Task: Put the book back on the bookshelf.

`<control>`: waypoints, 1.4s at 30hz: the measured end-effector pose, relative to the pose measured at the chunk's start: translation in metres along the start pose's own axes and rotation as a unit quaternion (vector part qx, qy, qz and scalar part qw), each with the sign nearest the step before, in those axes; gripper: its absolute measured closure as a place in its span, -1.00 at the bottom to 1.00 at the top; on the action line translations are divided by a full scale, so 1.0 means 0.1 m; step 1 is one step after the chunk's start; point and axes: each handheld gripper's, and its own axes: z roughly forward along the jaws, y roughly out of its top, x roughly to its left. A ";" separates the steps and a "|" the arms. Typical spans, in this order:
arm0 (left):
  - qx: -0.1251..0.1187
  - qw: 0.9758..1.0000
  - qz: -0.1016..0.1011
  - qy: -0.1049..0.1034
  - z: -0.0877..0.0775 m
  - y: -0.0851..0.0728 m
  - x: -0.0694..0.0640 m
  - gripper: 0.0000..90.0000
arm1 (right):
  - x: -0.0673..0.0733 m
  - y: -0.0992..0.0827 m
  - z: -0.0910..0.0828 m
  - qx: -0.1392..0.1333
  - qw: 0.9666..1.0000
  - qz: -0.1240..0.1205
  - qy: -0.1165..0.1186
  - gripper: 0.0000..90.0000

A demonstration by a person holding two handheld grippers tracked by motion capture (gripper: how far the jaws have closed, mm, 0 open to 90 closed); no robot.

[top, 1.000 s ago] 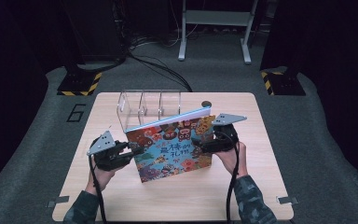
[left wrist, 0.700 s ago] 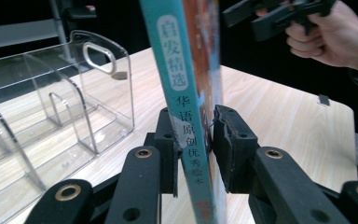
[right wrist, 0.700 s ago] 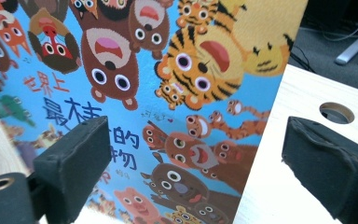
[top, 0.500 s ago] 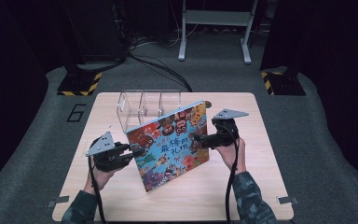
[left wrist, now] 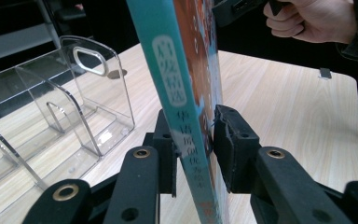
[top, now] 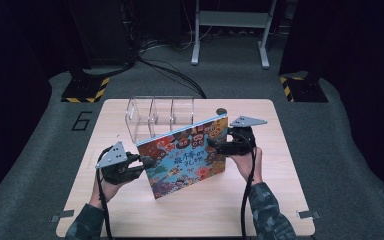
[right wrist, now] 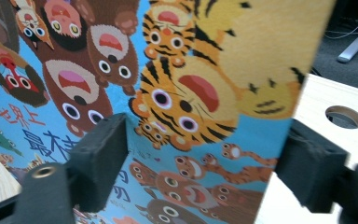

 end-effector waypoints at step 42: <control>0.039 0.995 -0.059 -0.067 0.16 0.48 0.05 0.72 | 0.12 -0.11 -0.15 -0.014 1.000 -0.022 -0.010 -0.39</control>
